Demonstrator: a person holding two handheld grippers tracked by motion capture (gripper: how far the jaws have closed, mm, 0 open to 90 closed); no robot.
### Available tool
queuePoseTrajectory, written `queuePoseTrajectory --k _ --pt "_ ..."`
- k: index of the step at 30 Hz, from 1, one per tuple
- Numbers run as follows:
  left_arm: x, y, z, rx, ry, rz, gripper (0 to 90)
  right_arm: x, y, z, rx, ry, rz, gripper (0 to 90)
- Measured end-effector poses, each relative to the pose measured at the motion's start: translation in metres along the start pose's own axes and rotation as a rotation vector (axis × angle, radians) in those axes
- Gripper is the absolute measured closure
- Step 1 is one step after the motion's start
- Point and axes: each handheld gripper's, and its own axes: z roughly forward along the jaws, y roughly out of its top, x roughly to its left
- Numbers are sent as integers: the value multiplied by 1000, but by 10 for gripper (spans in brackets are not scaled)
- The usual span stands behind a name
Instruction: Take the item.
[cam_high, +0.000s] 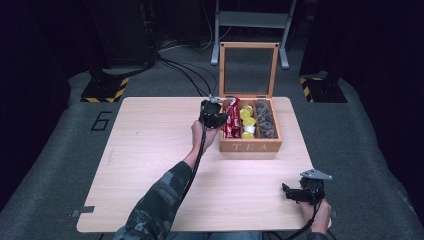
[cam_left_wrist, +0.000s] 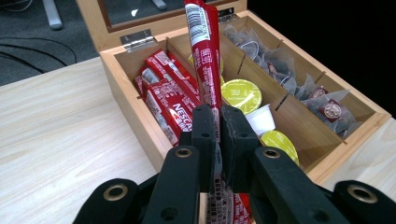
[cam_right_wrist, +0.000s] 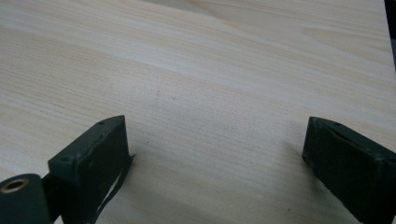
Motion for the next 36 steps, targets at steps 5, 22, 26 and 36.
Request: queuePoseTrajectory --k 5,22,26,36 --pt "6 -1 -13 -14 2 11 842 0 0 0 0 -1 1 66" --pt "33 -14 -51 -67 24 8 842 0 0 0 0 -6 7 67" --pt "42 -19 -58 -74 28 6 842 0 0 0 0 -6 7 67" --pt "63 -34 -68 -83 64 -25 842 0 0 0 1 -7 7 67"
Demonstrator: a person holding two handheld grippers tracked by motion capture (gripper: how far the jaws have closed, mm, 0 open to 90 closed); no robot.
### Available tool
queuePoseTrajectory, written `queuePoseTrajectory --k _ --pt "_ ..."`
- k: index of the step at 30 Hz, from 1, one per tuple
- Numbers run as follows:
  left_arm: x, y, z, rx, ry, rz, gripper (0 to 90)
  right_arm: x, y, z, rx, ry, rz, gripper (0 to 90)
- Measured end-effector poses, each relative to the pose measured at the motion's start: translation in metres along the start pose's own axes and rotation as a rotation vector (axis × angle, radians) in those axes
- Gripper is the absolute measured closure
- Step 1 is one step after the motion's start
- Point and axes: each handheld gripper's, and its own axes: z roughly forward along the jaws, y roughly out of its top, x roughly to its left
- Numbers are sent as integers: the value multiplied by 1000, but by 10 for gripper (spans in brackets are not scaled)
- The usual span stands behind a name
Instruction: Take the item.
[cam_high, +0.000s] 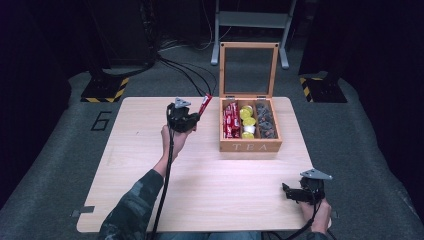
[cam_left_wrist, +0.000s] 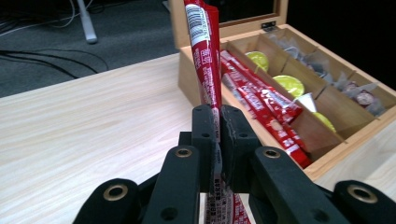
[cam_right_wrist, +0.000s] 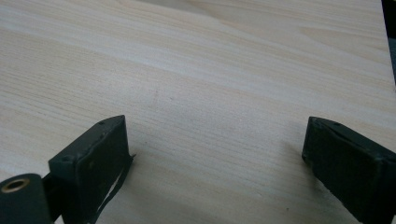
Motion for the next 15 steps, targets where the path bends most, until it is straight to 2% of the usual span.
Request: queuePoseTrajectory --k 15 --pt "27 -19 -2 18 55 -53 842 0 0 0 -1 -4 3 69"
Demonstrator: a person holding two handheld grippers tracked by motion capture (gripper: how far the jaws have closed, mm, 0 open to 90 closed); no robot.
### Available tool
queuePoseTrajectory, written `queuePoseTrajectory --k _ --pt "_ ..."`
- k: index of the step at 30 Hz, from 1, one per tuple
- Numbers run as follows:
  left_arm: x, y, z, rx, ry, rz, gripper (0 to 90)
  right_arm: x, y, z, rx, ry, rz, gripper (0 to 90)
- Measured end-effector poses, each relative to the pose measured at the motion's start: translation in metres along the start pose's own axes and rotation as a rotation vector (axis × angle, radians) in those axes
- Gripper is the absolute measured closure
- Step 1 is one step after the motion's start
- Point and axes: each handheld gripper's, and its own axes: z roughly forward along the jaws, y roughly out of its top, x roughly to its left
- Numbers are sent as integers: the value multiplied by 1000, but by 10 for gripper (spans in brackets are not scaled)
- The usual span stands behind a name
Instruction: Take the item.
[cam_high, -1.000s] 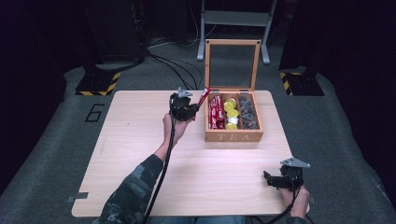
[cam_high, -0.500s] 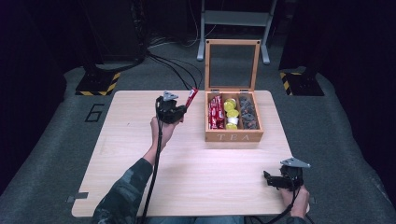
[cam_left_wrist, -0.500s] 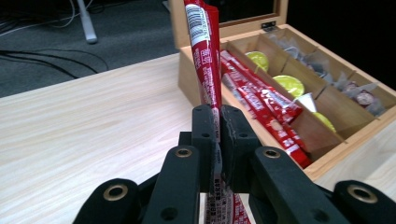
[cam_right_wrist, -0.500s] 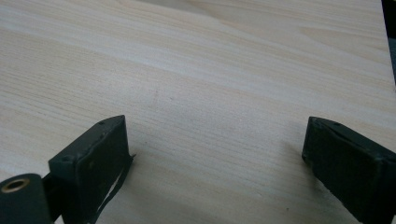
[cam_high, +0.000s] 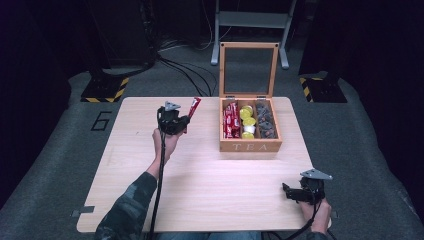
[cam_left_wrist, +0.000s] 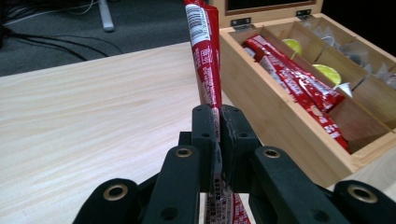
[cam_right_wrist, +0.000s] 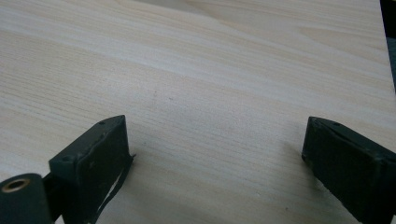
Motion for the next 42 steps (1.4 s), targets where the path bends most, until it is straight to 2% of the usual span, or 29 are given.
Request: queuePoseTrajectory --k 6,9,11,17,20,21,26,31,33,37,42 --pt "11 -10 5 17 33 -16 842 0 0 0 0 0 0 69" --pt "16 -16 8 28 63 -7 842 0 0 0 0 -1 0 69" --pt "20 -20 11 42 68 -28 841 0 0 0 0 -1 1 69" --pt "35 -30 16 77 101 -55 842 0 0 0 0 -1 0 69" --pt "42 -39 20 102 118 -61 842 0 0 0 0 -2 1 69" --pt "46 -46 24 115 127 -76 842 0 0 0 0 -2 1 69" --pt "55 -57 31 145 140 -110 841 0 0 0 0 -2 1 69" --pt "62 -64 34 172 156 -118 841 0 0 0 -1 -2 -1 69" --pt "63 -69 37 183 170 -107 841 0 0 0 -1 -2 1 69" --pt "64 -74 39 193 169 -124 841 0 0 0 -1 -2 -2 70" --pt "64 -76 40 201 172 -125 840 0 0 0 -2 -2 0 70"
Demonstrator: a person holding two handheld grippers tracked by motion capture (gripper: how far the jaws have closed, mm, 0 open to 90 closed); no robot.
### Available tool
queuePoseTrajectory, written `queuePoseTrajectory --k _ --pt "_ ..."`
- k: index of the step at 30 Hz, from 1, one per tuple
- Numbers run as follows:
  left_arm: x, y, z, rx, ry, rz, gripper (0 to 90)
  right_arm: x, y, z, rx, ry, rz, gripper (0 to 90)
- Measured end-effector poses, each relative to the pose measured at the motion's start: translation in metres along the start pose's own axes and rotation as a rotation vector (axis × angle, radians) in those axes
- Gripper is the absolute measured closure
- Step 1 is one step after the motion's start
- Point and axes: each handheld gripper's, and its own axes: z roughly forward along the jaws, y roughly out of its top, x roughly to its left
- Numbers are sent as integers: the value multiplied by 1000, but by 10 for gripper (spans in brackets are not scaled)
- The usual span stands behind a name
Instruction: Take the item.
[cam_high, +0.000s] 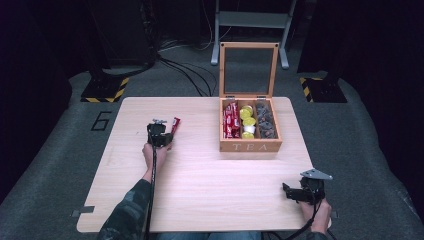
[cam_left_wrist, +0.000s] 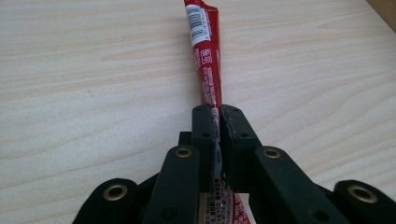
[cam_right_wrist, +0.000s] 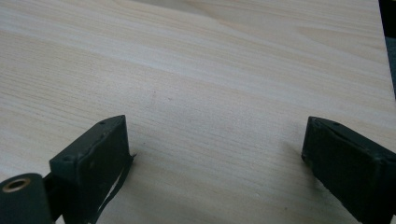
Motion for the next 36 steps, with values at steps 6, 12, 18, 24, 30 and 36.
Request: queuePoseTrajectory --k 6,12,18,24,30,36 --pt "-1 0 1 -1 6 2 829 0 0 0 1 0 1 70" --pt "-3 0 1 5 14 9 806 0 0 0 2 0 4 70" --pt "-2 1 0 10 17 -6 522 0 0 0 1 0 1 71" --pt "-2 5 -14 -14 -8 16 338 0 0 0 1 2 1 72" --pt "-3 7 -37 -55 -40 35 220 0 0 0 1 2 1 72" --pt "-2 2 -61 -71 -74 65 157 0 0 0 1 1 1 72"
